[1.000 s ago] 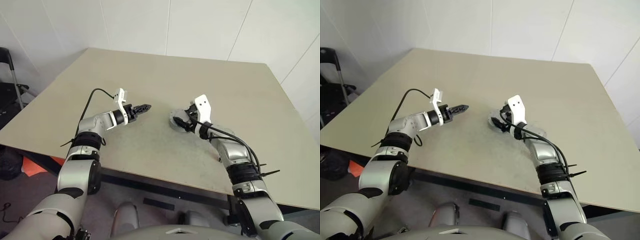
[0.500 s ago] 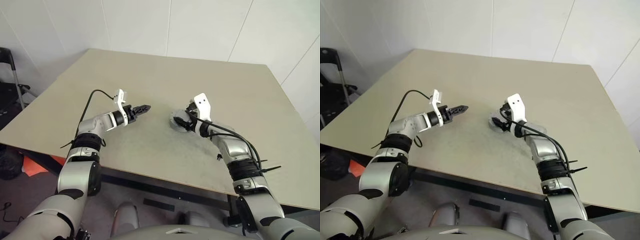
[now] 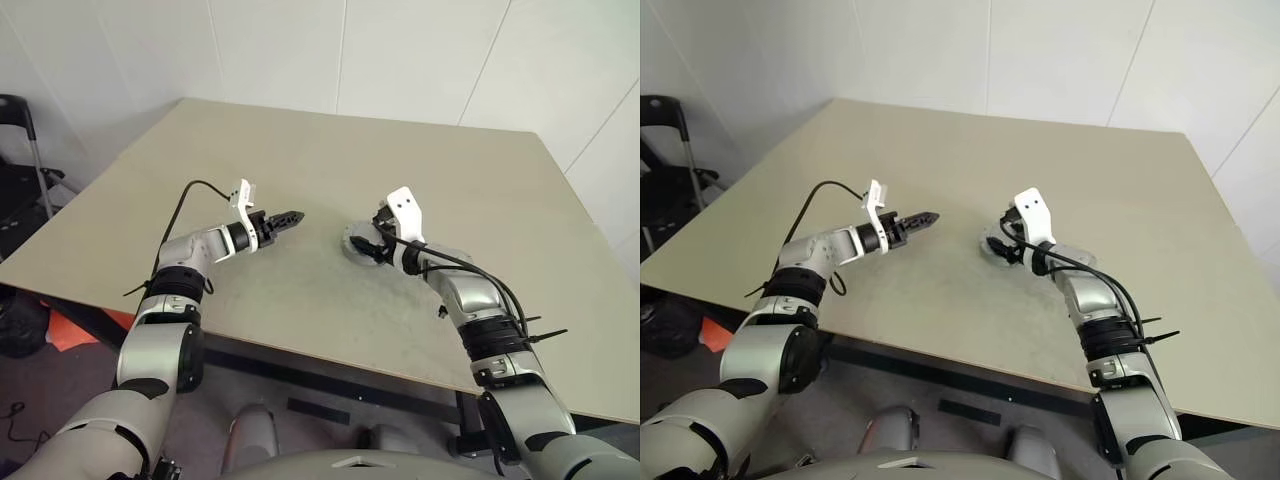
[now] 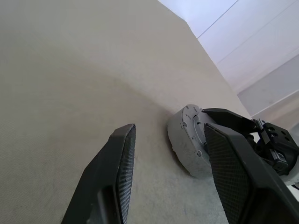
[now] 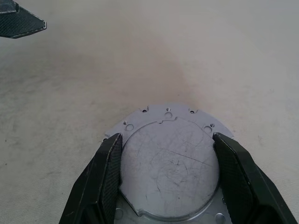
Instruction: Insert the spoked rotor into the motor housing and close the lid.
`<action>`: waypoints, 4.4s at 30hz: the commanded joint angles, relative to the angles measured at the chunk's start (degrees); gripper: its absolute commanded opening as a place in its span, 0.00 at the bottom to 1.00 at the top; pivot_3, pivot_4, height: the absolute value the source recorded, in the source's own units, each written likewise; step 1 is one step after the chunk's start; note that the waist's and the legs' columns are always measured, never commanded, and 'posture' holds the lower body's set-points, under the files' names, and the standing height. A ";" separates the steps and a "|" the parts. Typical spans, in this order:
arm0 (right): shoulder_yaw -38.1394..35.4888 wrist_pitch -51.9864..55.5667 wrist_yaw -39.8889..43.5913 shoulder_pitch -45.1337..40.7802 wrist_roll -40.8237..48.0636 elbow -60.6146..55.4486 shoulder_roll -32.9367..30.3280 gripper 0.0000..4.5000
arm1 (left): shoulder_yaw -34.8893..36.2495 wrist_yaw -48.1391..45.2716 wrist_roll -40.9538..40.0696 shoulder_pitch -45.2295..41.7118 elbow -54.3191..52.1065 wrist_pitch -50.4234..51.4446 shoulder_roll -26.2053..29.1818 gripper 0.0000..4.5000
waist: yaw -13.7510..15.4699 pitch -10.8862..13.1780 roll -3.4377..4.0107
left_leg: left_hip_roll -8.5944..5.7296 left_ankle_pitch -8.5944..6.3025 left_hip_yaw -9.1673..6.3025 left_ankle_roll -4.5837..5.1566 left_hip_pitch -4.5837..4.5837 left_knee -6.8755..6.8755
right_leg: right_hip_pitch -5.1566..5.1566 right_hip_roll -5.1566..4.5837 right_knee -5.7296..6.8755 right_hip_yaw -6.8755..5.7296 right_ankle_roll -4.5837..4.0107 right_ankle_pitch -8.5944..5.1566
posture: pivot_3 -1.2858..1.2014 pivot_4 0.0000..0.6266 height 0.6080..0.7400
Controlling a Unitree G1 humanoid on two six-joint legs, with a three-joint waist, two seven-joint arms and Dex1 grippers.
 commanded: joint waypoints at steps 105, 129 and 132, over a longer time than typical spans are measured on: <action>-38.91 44.96 -12.16 -4.38 32.98 1.61 11.67 0.93 | 6.60 12.74 4.70 -17.39 23.82 2.96 -17.98 0.00 | -0.05 -0.20 0.33 | -0.77 0.23 0.02 -0.28 0.16 -1.01 | 0.24 -0.75 -0.84 -0.24 0.49 -0.26 | 0.52 0.00 1.00; -38.64 28.59 -22.65 -4.75 31.24 7.53 10.88 0.44 | 7.02 11.05 4.46 -16.87 22.54 1.89 -17.38 0.00 | 0.10 -0.25 0.42 | -0.84 0.24 0.06 -0.27 0.03 -1.10 | 0.24 -0.85 -0.89 -0.22 0.50 -0.24 | 0.52 0.00 1.00; -38.65 27.34 -23.07 -4.95 31.23 7.24 10.52 0.44 | 8.76 9.99 3.05 -16.79 21.68 0.58 -15.77 0.00 | 0.08 -0.24 0.42 | -0.84 0.24 0.06 -0.26 0.03 -1.13 | 0.21 -0.85 -0.90 -0.22 0.51 -0.25 | 0.52 0.00 1.00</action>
